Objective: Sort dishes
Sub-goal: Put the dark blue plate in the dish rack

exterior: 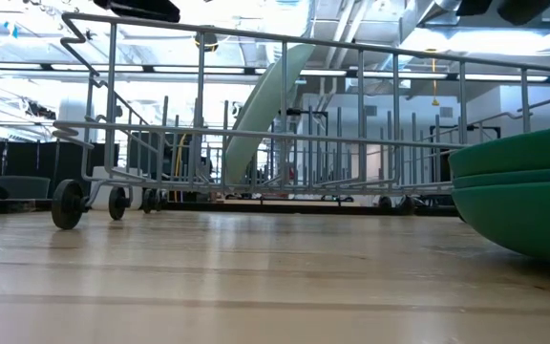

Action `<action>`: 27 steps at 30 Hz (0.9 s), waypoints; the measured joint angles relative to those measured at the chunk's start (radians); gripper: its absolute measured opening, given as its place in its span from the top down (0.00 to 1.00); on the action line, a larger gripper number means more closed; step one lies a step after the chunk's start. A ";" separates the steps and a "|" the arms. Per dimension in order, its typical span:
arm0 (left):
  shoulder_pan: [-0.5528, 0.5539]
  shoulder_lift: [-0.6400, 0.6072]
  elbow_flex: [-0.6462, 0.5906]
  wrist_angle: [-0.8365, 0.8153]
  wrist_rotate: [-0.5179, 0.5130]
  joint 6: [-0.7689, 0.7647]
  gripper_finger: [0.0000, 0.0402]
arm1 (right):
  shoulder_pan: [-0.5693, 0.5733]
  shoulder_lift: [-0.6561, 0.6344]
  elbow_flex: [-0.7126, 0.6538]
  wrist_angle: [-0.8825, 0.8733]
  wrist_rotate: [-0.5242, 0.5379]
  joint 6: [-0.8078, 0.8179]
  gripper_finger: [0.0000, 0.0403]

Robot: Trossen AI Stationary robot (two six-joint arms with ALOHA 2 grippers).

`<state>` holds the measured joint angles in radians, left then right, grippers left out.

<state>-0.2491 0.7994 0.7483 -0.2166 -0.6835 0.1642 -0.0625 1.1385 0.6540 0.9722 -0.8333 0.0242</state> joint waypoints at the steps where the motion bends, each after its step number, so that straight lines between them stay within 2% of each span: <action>1: 0.003 0.000 0.000 0.003 0.020 0.000 0.55 | -0.001 0.000 0.000 0.000 0.001 0.000 0.99; 10: 0.022 -0.025 -0.001 0.057 0.286 0.059 0.55 | -0.004 0.000 0.000 -0.001 0.012 0.002 0.99; 15: 0.025 -0.054 -0.034 0.067 0.287 0.077 0.55 | -0.004 0.000 0.000 -0.003 0.037 0.002 0.99; 21: 0.071 -0.125 -0.163 0.239 0.282 0.102 0.55 | 0.000 0.000 0.000 0.002 0.047 0.012 0.99; 27: 0.104 -0.161 -0.193 0.283 0.281 0.093 0.55 | 0.016 0.000 0.009 0.058 0.171 0.055 0.99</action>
<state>-0.1453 0.6383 0.5556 0.0662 -0.4028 0.2569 -0.0463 1.1389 0.6626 1.0299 -0.6622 0.0793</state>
